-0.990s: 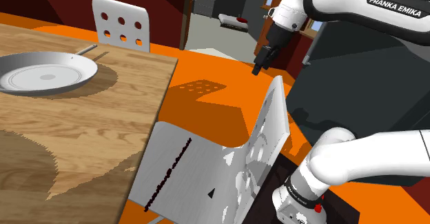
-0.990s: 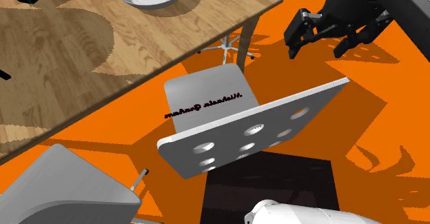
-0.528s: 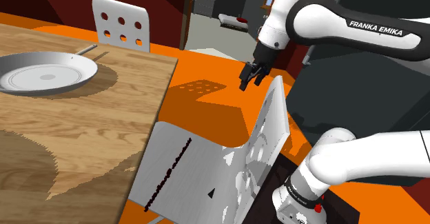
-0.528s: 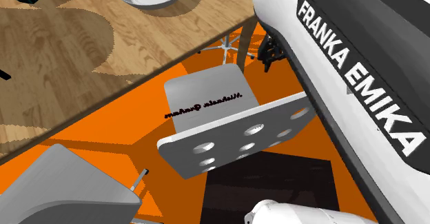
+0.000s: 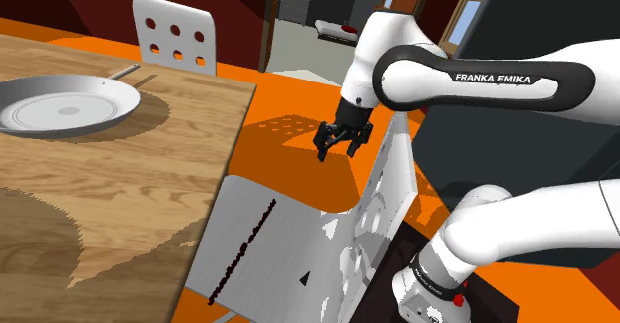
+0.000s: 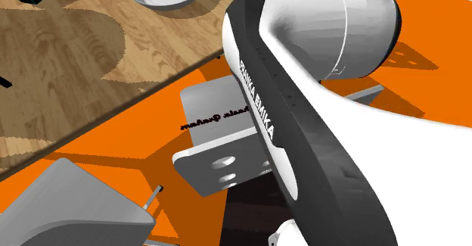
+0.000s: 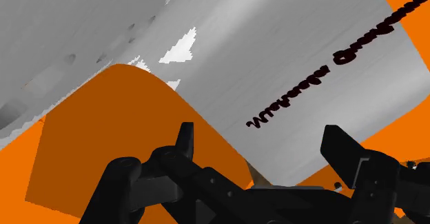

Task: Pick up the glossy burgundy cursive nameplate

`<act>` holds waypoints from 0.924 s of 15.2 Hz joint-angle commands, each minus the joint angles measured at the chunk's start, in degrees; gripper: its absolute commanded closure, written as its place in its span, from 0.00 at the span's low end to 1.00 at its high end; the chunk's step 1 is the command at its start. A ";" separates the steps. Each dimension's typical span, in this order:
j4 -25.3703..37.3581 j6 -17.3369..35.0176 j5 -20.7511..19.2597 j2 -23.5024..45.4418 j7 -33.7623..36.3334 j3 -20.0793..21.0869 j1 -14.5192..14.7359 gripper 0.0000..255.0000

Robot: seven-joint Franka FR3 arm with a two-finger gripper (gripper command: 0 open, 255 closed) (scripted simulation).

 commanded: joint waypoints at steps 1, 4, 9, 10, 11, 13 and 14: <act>-0.83 3.54 1.52 3.10 4.70 2.67 -0.80 0.00; -1.58 8.33 3.60 7.69 11.75 6.79 -1.78 0.00; -1.04 16.97 5.20 17.64 23.99 13.86 -4.38 0.00; -0.69 18.77 5.06 19.97 26.60 15.28 -5.07 0.00; -0.25 20.59 4.70 22.43 29.31 16.68 -5.80 0.00; 0.85 24.25 3.19 27.70 35.13 19.42 -7.42 0.00; 1.51 26.07 1.97 30.52 38.27 20.74 -8.30 0.00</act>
